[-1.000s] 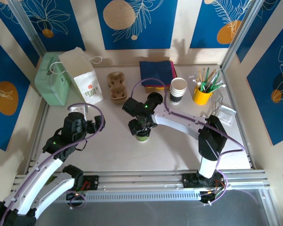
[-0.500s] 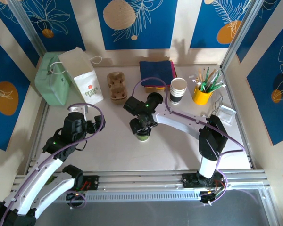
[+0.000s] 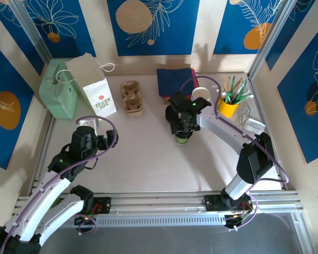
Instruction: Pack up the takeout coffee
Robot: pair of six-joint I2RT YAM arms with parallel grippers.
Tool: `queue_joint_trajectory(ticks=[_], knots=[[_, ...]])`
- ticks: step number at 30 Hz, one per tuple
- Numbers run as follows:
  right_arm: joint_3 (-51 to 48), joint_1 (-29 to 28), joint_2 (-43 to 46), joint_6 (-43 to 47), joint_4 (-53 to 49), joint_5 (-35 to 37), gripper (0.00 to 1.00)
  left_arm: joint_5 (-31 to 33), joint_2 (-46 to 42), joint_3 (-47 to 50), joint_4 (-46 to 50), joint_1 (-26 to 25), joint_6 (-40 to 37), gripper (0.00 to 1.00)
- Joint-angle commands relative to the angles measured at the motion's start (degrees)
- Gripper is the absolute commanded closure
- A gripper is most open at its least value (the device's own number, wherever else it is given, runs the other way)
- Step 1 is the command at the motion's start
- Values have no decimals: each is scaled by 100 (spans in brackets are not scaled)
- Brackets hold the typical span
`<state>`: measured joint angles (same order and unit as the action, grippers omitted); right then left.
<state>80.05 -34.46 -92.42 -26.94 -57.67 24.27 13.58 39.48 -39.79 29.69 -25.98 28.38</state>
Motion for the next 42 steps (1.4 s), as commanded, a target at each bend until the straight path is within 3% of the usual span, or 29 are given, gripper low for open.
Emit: queue_joint_trajectory(ticks=[1, 19, 42], knots=[[-58, 374, 163, 210, -17, 70, 28, 34, -71, -169, 152, 58, -114, 1], [121, 2117, 91, 565, 300, -118, 28, 126, -292, -200, 366, 58, -149, 1], [197, 3187, -359, 796, 484, -481, 27, 210, -310, -257, 460, 58, -228, 1]])
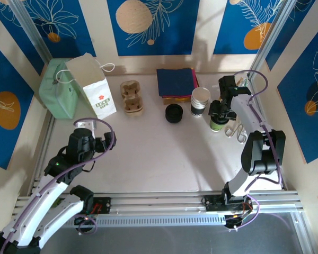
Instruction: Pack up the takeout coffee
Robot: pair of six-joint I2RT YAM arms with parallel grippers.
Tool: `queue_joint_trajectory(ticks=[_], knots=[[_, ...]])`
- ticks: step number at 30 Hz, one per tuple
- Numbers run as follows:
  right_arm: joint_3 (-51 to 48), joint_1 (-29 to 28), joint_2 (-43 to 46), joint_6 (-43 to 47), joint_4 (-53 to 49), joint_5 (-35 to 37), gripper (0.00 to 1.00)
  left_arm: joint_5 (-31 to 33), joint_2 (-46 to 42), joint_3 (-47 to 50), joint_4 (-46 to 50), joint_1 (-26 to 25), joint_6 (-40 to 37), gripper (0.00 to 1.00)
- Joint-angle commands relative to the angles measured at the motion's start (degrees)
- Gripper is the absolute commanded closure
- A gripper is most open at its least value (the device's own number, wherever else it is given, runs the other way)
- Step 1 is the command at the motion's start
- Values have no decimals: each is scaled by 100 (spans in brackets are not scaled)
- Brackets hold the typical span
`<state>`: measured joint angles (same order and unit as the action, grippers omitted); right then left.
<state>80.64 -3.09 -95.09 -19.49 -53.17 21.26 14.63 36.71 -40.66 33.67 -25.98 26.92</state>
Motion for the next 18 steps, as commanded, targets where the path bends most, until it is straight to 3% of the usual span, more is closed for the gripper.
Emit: queue_joint_trajectory(ticks=[1, 8, 18], knots=[[145, 66, -120, 45, 33, -174, 27, 101, -32, -170, 61, 58, -81, 1], [173, 109, -294, 6, 20, -94, 26, 90, -41, -135, 43, 61, -64, 1], [247, 116, -256, -53, -51, -131, 15, 102, -40, -119, 35, 58, -68, 0]])
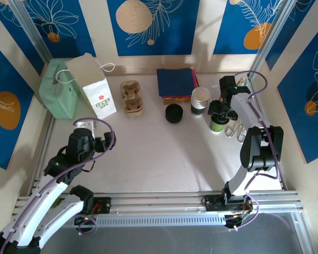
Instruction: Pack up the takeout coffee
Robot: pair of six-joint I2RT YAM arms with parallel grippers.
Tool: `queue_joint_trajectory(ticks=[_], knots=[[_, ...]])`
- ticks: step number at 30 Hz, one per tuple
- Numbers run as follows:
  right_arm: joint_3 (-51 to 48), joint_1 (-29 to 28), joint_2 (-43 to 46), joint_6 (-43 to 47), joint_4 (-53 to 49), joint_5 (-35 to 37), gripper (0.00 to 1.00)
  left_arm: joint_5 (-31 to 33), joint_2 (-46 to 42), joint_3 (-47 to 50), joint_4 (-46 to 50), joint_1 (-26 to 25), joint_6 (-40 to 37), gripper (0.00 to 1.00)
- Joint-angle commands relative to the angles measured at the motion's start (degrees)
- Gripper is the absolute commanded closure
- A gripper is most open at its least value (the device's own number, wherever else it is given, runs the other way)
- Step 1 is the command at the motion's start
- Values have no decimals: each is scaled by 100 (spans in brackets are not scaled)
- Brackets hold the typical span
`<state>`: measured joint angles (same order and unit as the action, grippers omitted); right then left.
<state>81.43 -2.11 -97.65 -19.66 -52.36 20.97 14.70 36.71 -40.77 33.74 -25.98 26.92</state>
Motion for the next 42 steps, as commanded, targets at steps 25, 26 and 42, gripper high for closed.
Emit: queue_joint_trajectory(ticks=[25, 26, 42], knots=[[-574, 0, 2510, -39, 766, -1901, 16, -22, 312, -534, 160, 59, -75, 1], [-688, -8, 2655, -51, 888, -2063, 16, -49, 364, -566, 143, 58, -73, 1], [-2307, -1692, 2981, -265, 3795, -3228, 17, -1317, 2233, -1332, -716, -48, 553, 12]])
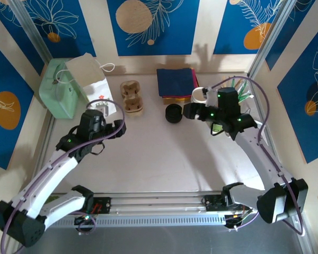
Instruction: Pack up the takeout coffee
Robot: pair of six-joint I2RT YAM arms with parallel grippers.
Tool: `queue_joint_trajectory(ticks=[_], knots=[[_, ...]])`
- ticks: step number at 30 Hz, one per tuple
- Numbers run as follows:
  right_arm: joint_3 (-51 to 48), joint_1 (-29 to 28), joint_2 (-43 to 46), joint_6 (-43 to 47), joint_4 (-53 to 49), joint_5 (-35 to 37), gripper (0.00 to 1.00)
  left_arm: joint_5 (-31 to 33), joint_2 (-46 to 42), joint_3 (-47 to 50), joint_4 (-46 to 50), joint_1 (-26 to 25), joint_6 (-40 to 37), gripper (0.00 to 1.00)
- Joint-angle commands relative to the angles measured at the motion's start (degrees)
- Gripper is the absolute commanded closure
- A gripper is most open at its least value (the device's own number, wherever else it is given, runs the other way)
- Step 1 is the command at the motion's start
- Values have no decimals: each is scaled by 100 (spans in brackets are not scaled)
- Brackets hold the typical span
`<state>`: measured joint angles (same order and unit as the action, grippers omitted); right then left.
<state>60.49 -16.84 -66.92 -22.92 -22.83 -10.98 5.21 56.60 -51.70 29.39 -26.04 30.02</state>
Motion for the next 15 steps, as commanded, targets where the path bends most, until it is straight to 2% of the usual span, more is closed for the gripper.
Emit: queue_joint_trajectory(ticks=[1, 3, 6, 15], knots=[[-329, -288, -157, 42, 1060, -48, 17, -360, 395, -303, -314, -73, 289, 12], [-405, -357, -338, 133, 1223, -212, 17, -283, 679, -460, -291, -115, 387, 12], [-493, -460, -577, 256, 1268, 45, 17, -113, 1087, -713, -220, -168, 466, 12], [-1337, -733, -787, 73, 2394, 286, 17, 180, 2418, -1307, -656, -143, 728, 12]])
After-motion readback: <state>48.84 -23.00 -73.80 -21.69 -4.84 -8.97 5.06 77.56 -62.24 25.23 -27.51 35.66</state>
